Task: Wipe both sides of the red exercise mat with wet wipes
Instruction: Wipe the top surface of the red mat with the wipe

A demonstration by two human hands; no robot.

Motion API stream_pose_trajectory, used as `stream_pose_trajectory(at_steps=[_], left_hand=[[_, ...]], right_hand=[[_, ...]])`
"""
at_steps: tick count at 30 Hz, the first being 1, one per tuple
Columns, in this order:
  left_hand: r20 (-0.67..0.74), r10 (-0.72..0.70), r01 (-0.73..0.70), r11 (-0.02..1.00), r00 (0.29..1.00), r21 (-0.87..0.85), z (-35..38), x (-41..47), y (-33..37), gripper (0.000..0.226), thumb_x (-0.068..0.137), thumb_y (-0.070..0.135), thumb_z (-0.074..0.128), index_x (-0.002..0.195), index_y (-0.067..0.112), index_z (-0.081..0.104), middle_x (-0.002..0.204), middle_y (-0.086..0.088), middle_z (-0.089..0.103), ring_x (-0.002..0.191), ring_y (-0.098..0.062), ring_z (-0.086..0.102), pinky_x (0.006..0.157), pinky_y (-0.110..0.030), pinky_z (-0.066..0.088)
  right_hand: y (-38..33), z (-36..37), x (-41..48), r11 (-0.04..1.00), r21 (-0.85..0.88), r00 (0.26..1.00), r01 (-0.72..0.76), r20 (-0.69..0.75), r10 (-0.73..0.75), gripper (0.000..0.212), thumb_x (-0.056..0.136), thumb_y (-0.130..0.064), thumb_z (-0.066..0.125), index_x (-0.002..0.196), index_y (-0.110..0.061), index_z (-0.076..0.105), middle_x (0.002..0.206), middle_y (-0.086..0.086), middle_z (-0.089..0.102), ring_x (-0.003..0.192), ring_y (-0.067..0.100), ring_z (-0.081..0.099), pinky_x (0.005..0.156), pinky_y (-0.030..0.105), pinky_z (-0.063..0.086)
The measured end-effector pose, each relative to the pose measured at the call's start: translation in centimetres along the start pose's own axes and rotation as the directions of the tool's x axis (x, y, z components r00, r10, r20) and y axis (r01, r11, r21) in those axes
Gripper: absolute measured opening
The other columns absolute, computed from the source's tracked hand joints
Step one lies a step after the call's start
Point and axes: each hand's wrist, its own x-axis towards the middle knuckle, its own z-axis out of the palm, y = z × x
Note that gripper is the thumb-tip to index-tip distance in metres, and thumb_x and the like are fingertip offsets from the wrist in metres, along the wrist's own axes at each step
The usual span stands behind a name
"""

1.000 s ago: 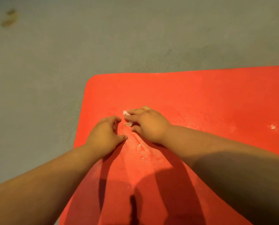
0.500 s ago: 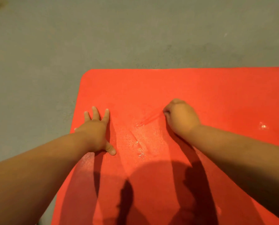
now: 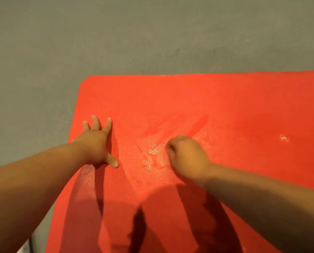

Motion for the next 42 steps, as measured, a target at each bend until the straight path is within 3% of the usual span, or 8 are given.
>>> stream_pose_trajectory(at_steps=[4, 10, 16, 24, 32, 35, 38, 42], left_hand=[[-0.017, -0.001, 0.001, 1.0, 1.0, -0.01, -0.1, -0.2, 0.0, 0.154, 0.043, 0.065, 0.085, 0.149, 0.026, -0.021, 0.155, -0.021, -0.023, 0.141, -0.051, -0.007, 0.113, -0.057, 0.021], [-0.02, -0.006, 0.005, 1.0, 1.0, -0.011, -0.2, -0.4, 0.2, 0.154, 0.043, 0.064, 0.085, 0.149, 0.027, -0.021, 0.155, -0.021, -0.023, 0.141, -0.05, -0.007, 0.112, -0.057, 0.02], [-0.02, -0.01, 0.01, 1.0, 1.0, -0.013, -0.3, -0.6, 0.2, 0.154, 0.042, 0.064, 0.085, 0.149, 0.027, -0.02, 0.155, -0.02, -0.023, 0.142, -0.05, -0.007, 0.113, -0.056, 0.02], [-0.007, -0.02, 0.02, 1.0, 1.0, -0.016, -0.1, -0.1, 0.2, 0.156, 0.041, 0.063, 0.086, 0.148, 0.029, -0.022, 0.154, -0.019, -0.025, 0.141, -0.05, -0.008, 0.112, -0.058, 0.02], [-0.036, -0.009, 0.008, 1.0, 0.999, -0.007, 0.0, -0.1, 0.0, 0.158, 0.037, 0.067, 0.084, 0.149, 0.029, -0.02, 0.155, -0.021, -0.022, 0.141, -0.051, -0.005, 0.112, -0.057, 0.022], [-0.039, -0.012, 0.012, 1.0, 0.999, 0.006, 0.1, 0.0, 0.0, 0.156, 0.038, 0.068, 0.083, 0.149, 0.03, -0.02, 0.156, -0.02, -0.021, 0.142, -0.05, -0.003, 0.112, -0.056, 0.022], [-0.062, -0.004, 0.005, 1.0, 0.998, 0.014, 0.1, 0.0, -0.5, 0.152, 0.038, 0.075, 0.078, 0.148, 0.035, -0.02, 0.157, -0.014, -0.021, 0.144, -0.045, -0.003, 0.112, -0.056, 0.024], [-0.079, 0.028, -0.029, 0.999, 0.996, -0.018, -0.3, -0.2, -1.4, 0.138, 0.05, 0.071, 0.078, 0.149, 0.04, -0.013, 0.159, -0.007, -0.018, 0.146, -0.039, 0.0, 0.114, -0.053, 0.024]], right_hand=[[-0.8, 0.2, -2.1, 0.956, -0.01, 0.939, 0.294, 0.189, -0.286, 0.019, 0.086, -0.012, 0.051, 0.098, -0.012, 0.066, 0.104, 0.008, 0.06, 0.101, 0.027, 0.056, 0.085, 0.034, 0.046], [9.3, -5.0, 0.8, 0.923, -0.136, 0.926, -0.36, -0.169, 0.336, 0.02, 0.088, -0.013, 0.051, 0.087, -0.003, 0.068, 0.093, 0.021, 0.068, 0.09, 0.036, 0.064, 0.073, 0.036, 0.047], [-2.2, 1.6, -4.6, 0.968, 0.042, 0.945, 0.248, 0.211, -0.251, 0.024, 0.086, -0.012, 0.051, 0.104, -0.013, 0.066, 0.109, 0.007, 0.059, 0.105, 0.025, 0.055, 0.088, 0.032, 0.045], [10.5, -5.3, 2.8, 0.912, 0.034, 0.892, -0.409, -0.196, 0.407, 0.022, 0.091, -0.022, 0.057, 0.101, -0.003, 0.063, 0.103, 0.022, 0.066, 0.099, 0.037, 0.061, 0.079, 0.037, 0.047], [0.4, 0.4, 1.1, 0.963, 0.021, 0.963, 0.269, 0.023, -0.269, 0.02, 0.09, -0.015, 0.051, 0.099, -0.011, 0.068, 0.1, 0.01, 0.062, 0.098, 0.03, 0.057, 0.086, 0.035, 0.044], [6.2, -3.1, 3.8, 0.998, -0.062, 0.99, 0.019, -0.14, -0.027, 0.019, 0.089, -0.014, 0.054, 0.099, -0.005, 0.068, 0.102, 0.018, 0.063, 0.1, 0.034, 0.057, 0.085, 0.037, 0.041], [10.2, -5.7, 4.9, 0.872, 0.135, 0.82, -0.47, -0.301, 0.488, 0.017, 0.087, -0.012, 0.058, 0.096, -0.003, 0.069, 0.103, 0.022, 0.067, 0.1, 0.035, 0.061, 0.082, 0.035, 0.045], [1.4, -0.9, 5.6, 0.957, 0.144, 0.934, -0.253, -0.223, 0.281, 0.019, 0.086, -0.012, 0.054, 0.096, -0.006, 0.069, 0.1, 0.018, 0.067, 0.096, 0.033, 0.061, 0.079, 0.034, 0.045]])
